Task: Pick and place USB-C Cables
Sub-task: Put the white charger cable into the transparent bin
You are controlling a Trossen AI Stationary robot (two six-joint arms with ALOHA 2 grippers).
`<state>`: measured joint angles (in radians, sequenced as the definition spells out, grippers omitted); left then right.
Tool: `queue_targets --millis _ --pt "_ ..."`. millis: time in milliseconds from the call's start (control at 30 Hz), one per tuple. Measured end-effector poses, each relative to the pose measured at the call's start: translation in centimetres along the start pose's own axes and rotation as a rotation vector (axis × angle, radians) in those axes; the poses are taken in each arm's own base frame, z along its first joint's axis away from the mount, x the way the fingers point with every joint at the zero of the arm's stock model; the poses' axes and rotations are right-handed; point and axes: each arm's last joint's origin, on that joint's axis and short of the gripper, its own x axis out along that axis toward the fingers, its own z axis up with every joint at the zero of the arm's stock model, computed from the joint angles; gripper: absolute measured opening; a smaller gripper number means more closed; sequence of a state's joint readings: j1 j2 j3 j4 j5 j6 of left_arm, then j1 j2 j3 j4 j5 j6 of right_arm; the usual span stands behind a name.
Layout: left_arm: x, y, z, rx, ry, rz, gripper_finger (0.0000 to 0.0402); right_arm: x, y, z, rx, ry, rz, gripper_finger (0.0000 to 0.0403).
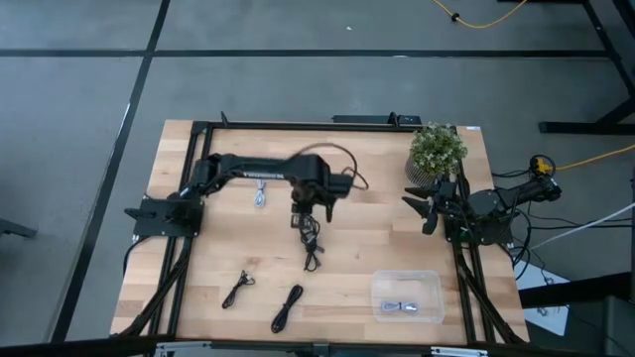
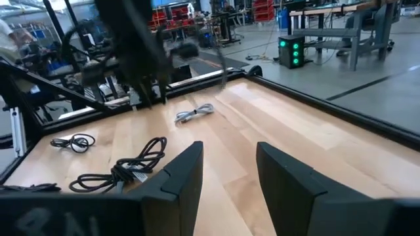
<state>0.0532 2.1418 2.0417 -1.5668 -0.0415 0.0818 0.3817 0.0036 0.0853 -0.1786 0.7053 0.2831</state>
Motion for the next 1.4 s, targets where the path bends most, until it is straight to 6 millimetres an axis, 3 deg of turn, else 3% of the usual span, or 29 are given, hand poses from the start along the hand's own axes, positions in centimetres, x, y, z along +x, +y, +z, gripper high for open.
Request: queue_targets --millis 167,400,533,633,800,1033,1233,1400 --pt "-3.5 3.0 -3.2 -0.085 -0.085 0.001 0.0108 0.0 0.0 -0.1 0.004 0.010 -0.003 0.0147" --pt "-9.2 5.1 -10.8 -0.290 -0.259 0.090 0.0108 0.0 0.0 -0.1 0.014 0.010 -0.003 0.0147" --pt "-10.7 5.3 -14.8 -0.479 -0.345 0.272 0.0108 0.0 0.0 -0.1 0.020 0.012 -0.004 0.0147" --pt "-10.8 5.1 -17.2 -0.644 -0.416 0.382 0.0108 0.0 0.0 -0.1 0.037 0.012 -0.004 0.0147" --pt "-8.5 4.7 -19.4 -0.892 -0.506 0.434 0.0108 0.0 -0.1 -0.2 0.068 0.021 -0.007 0.0147" --pt "-2.1 4.3 -19.8 -1.221 -0.473 0.377 0.0108 0.0 -0.1 -0.2 0.091 0.020 -0.007 0.0147" --pt "3.3 4.9 -19.9 -1.265 -0.349 0.332 0.0108 0.0 -0.1 -0.2 0.118 0.020 -0.008 0.0147" --pt "6.4 5.6 -19.8 -1.315 -0.369 0.208 0.0108 0.0 -0.1 -0.2 0.121 0.020 -0.008 0.0147"
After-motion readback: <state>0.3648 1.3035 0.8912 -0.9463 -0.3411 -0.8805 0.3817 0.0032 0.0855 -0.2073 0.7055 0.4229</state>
